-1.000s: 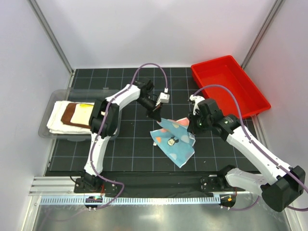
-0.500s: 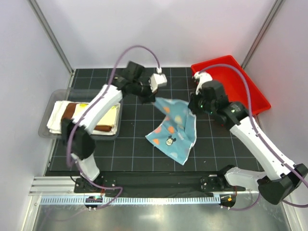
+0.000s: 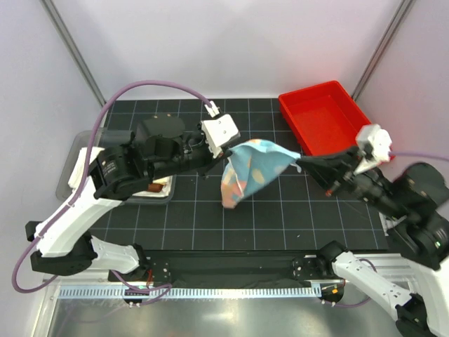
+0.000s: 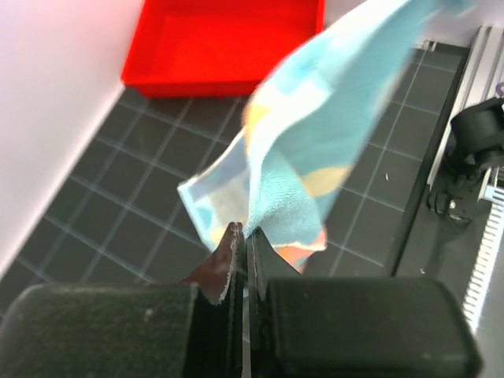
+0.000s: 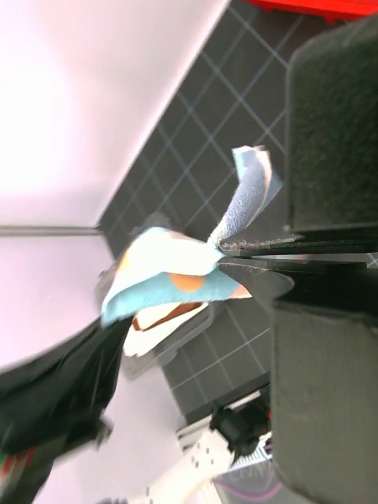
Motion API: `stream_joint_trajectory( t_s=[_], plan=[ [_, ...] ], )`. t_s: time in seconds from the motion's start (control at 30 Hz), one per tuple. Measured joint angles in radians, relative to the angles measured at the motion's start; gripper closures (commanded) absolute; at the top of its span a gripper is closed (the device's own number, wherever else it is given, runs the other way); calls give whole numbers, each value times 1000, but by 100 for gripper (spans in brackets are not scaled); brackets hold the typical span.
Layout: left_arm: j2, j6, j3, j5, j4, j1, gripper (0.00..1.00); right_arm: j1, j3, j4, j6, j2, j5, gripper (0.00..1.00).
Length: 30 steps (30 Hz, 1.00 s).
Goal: Fold and stack the towels
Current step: Flatten out the crumpled towel, then fold the towel
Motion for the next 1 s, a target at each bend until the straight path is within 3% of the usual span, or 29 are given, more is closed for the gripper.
stream_joint_trajectory(
  t_s=[0.17, 0.27, 0.4, 0.5, 0.7, 1.0],
  plan=[
    [116, -113, 178, -132, -164, -65, 100, 1, 45, -3, -6, -53, -27, 99],
    [183, -151, 274, -222, -232, -67, 100, 1, 92, -13, -18, -11, -8, 99],
    [205, -147, 291, -313, -271, -39, 100, 1, 153, -28, -64, 105, 64, 99],
    [213, -146, 282, -312, -268, 61, 100, 1, 163, -28, -108, 216, 134, 99],
    [301, -112, 204, -187, -172, 380, 100, -55, 167, 50, -180, 564, 165, 99],
    [776, 10, 314, -45, 47, 605, 100, -245, 304, 178, -247, 1134, 50, 99]
  ],
)
